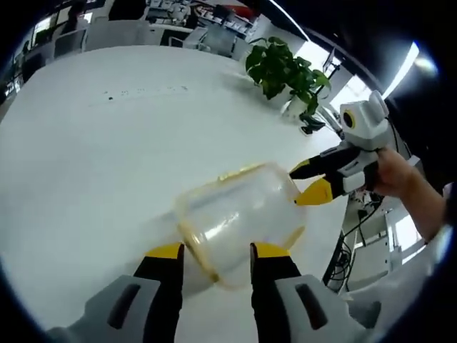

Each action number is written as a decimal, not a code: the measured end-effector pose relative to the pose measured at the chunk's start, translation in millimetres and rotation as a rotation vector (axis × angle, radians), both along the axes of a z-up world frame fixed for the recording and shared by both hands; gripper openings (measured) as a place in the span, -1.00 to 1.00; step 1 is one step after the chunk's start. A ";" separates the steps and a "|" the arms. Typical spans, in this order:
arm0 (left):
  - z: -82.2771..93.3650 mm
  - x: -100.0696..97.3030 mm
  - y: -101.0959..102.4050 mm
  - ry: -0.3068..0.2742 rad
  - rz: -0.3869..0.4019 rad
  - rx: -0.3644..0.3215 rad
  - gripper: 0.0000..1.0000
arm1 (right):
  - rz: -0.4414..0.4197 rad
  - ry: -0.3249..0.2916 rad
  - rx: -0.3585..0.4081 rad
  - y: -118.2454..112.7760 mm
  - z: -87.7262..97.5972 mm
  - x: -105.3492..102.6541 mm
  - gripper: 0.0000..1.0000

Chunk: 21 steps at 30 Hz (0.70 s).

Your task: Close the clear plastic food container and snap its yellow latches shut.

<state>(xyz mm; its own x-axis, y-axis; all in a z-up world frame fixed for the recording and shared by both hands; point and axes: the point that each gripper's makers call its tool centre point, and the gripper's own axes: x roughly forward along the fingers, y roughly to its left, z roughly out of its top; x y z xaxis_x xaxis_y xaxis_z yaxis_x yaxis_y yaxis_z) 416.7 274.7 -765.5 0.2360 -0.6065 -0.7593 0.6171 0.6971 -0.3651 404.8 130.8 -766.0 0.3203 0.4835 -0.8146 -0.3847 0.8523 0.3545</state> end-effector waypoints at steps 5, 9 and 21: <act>4.0 0.4 0.0 -0.020 -0.063 0.007 -0.22 | 0.051 -0.009 -0.010 2.4 3.9 0.3 -0.10; 6.0 0.3 -1.9 -0.051 -0.120 0.025 -0.20 | 0.111 -0.021 -0.065 -2.0 1.5 0.7 -0.10; 8.1 0.8 -5.8 -0.116 -0.252 0.071 -0.19 | 0.237 -0.065 -0.122 0.2 3.4 2.5 -0.09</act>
